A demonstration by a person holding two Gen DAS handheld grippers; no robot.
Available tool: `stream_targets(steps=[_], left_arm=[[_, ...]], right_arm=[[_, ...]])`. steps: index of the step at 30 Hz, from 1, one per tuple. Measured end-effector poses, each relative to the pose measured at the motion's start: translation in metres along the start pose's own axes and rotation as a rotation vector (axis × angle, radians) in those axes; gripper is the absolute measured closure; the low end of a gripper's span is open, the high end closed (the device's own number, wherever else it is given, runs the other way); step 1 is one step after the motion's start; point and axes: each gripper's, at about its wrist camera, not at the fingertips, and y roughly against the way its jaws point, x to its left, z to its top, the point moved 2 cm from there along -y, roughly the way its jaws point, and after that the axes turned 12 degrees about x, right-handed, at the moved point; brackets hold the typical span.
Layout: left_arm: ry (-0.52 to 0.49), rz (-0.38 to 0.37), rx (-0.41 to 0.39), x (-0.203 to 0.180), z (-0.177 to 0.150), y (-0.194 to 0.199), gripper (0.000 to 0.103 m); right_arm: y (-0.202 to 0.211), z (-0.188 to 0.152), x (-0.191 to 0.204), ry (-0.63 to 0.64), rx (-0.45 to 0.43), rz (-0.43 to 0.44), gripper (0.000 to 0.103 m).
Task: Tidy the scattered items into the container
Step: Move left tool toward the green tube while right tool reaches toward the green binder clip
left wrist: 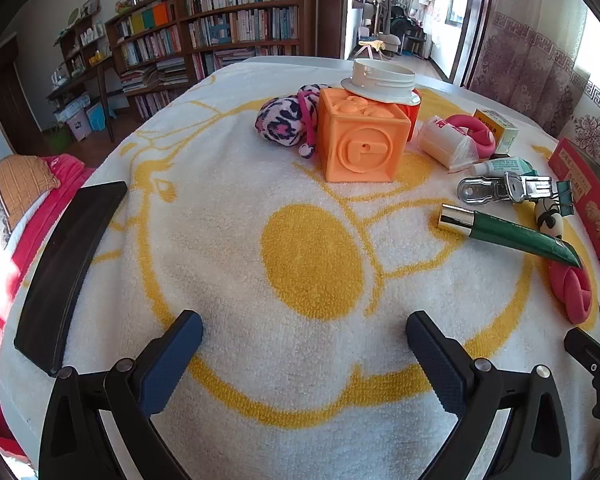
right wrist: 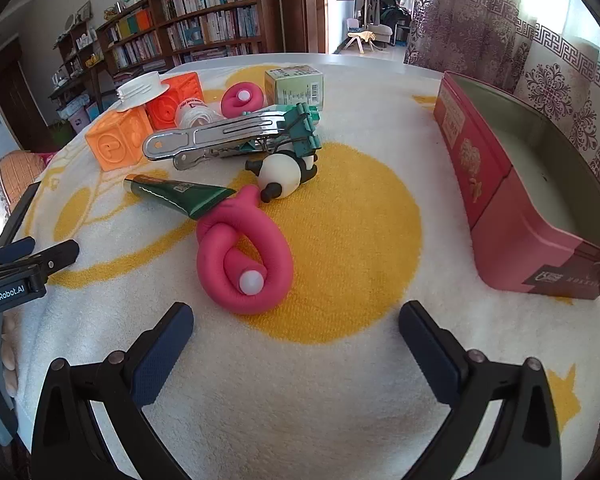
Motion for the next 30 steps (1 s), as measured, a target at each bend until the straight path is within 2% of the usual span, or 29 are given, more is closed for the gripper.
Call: stream_targets(steps=[5,14,19,22,26,30], left_arm=[[-0.005,-0.004,0.001,0.008,0.009,0.0,0.0],[-0.017,-0.003,-0.005,0.001,-0.001,-0.002,0.0],[-0.011,0.011,-0.011,-0.025,-0.042,0.008,0.0],[-0.008,0.018,-0.012,-0.028,-0.041,0.007,0.0],[-0.007,0.017,-0.016,-0.039,-0.049,0.002,0.0],[0.03,-0.041,-0.044,-0.035,-0.052,0.005,0.0]], right_arm=[[-0.001,0.0,-0.001,0.004,0.003,-0.003,0.0],[0.0,0.0,0.0,0.0,0.004,-0.011,0.0],[-0.001,0.003,0.001,0.008,0.01,-0.005,0.0],[-0.001,0.004,0.001,0.009,0.007,0.001,0.0],[0.008,0.002,-0.004,-0.002,-0.04,0.057,0.003],[0.025,0.004,-0.001,0.037,-0.106,0.035,0.01]])
